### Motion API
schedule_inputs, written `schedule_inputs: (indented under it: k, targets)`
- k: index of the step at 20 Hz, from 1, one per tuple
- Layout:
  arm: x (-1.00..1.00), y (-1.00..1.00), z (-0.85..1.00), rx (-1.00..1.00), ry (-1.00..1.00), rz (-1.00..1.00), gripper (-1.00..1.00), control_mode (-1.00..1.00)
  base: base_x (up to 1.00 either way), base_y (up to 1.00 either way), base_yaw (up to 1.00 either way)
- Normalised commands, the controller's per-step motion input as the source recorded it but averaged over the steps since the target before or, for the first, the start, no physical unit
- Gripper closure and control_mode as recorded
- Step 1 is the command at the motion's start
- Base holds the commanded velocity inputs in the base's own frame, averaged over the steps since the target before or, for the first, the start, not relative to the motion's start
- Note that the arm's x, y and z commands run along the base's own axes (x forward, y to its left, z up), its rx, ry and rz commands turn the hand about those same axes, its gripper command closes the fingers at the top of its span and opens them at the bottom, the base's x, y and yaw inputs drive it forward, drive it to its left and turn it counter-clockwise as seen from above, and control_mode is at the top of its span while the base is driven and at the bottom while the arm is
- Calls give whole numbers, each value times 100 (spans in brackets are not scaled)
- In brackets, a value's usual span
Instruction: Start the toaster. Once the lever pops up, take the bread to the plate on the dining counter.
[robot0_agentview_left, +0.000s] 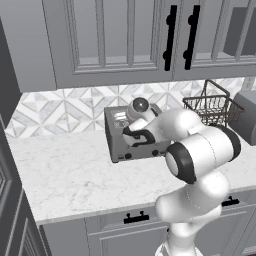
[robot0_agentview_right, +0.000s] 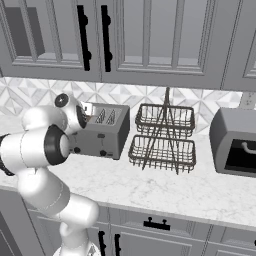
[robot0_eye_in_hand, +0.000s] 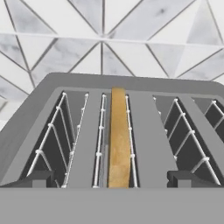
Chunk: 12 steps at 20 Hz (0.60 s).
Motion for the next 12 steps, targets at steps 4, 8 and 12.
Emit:
schedule_inputs:
  k: [4,8,12]
  targets:
    - [13,0,-10,0,0,0,-100,-100,0,0,0]
    - [10,0,-8,0,0,0,-100,-100,0,0,0]
    - [0,0,-3,0,0,0,100,-100,0,0,0]
